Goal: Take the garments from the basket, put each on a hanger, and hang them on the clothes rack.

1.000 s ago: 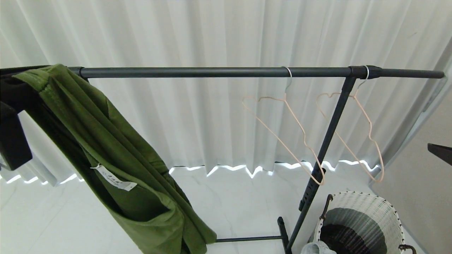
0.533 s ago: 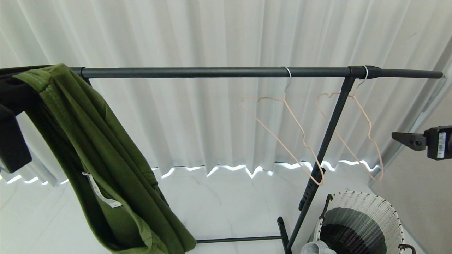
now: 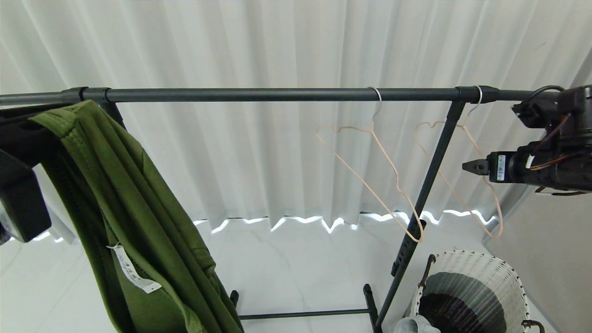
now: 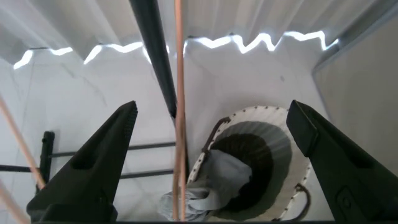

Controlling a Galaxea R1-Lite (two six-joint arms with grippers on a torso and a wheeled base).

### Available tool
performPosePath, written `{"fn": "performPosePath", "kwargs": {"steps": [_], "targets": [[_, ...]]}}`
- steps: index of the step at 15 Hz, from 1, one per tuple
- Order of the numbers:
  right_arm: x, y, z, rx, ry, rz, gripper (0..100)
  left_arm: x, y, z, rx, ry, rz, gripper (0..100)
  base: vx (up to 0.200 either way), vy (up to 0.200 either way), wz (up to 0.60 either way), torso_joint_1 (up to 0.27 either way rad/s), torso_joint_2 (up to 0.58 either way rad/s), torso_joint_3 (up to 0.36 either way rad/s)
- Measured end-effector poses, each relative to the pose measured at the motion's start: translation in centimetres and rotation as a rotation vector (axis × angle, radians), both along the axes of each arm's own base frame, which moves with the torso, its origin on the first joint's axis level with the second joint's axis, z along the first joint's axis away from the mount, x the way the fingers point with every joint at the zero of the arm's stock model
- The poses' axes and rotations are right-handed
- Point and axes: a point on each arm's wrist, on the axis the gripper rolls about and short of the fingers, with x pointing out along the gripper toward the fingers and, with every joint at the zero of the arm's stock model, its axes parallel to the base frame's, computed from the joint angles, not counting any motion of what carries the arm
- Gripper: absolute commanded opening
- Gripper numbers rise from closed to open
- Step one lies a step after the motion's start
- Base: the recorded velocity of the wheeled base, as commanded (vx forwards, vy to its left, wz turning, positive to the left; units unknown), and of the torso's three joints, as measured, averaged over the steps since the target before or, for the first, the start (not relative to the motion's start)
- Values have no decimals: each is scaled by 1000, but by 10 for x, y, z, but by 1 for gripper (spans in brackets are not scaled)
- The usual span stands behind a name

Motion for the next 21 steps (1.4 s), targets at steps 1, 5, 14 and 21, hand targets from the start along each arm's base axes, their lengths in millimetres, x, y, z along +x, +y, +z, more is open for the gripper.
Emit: {"fn": "performPosePath", "kwargs": {"steps": [1, 5, 14, 21], "targets": [[9, 2, -5, 1, 16, -2, 100, 0, 1, 0, -2, 0, 1, 0, 0, 0, 0, 0, 0, 0], [27, 6, -15, -5, 50, -4, 100, -1, 2, 0, -2, -1, 1, 0, 0, 0, 0, 0, 0, 0], [31, 7, -19, -7, 65, -5, 0, -3, 4, 0, -7, -6, 2, 0, 0, 0, 0, 0, 0, 0], [19, 4, -4, 22, 13, -19, 0, -6, 10, -2, -13, -11, 2, 0, 0, 0, 0, 0, 0, 0]]}}
